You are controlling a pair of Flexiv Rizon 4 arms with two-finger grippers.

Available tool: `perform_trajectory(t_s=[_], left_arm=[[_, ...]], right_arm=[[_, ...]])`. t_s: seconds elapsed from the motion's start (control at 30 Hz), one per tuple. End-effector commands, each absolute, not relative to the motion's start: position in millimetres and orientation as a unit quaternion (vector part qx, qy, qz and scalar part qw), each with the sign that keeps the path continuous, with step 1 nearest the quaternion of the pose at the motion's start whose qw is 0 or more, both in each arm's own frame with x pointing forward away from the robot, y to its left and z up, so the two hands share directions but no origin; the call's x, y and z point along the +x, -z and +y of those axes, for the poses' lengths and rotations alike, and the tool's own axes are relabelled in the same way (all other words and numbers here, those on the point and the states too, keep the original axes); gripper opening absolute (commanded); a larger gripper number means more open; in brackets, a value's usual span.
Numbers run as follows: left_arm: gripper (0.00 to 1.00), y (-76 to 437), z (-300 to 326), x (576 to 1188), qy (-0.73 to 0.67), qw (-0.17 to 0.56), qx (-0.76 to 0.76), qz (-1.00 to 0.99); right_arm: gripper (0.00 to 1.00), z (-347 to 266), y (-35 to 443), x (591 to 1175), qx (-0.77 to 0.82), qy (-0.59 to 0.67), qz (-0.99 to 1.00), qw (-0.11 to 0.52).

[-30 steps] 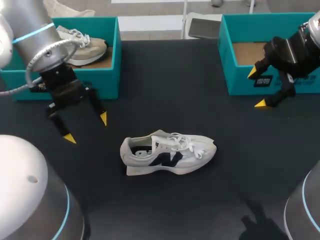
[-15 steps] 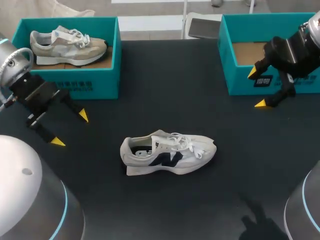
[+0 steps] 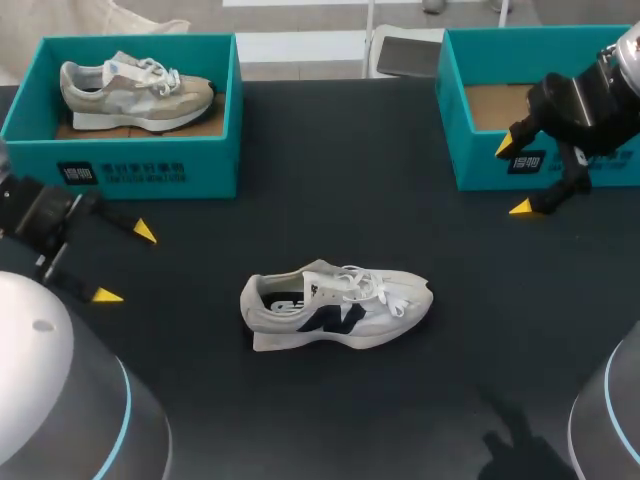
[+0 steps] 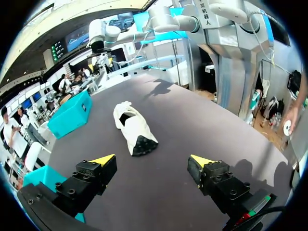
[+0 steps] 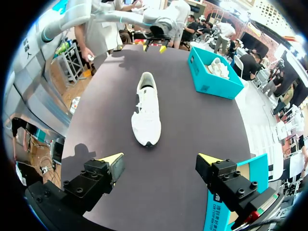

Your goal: Take the shoe out of the shoebox, open the shoe tongue, remove and reinsert the insole, then place the shoe into the shoebox

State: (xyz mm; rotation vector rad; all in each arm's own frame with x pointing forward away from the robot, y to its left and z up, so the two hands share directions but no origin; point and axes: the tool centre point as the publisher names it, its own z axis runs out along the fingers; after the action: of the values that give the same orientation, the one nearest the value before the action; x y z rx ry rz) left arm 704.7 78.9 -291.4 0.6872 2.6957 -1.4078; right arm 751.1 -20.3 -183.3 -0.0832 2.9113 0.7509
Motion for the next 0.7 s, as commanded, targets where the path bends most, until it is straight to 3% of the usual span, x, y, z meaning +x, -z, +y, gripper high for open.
perform_trajectory(t_s=[0.03,0.3,0.7], left_arm=[[1.00,291.4,78.5,699.3,0.461,0.061,0.196,0.864],[1.00,322.1,79.9,702.3,0.542,0.048,0.035,0.838],[1.00,361.0,85.8,701.1,0.579,0.014,-0.009,0.815]], right_arm=[[1.00,-19.7,183.7,751.4,-0.027,-0.248,0.966,0.067],[1.00,-19.7,183.7,751.4,-0.027,-0.248,0.966,0.067],[1.00,-19.7,183.7,751.4,-0.027,-0.248,0.966,0.067]])
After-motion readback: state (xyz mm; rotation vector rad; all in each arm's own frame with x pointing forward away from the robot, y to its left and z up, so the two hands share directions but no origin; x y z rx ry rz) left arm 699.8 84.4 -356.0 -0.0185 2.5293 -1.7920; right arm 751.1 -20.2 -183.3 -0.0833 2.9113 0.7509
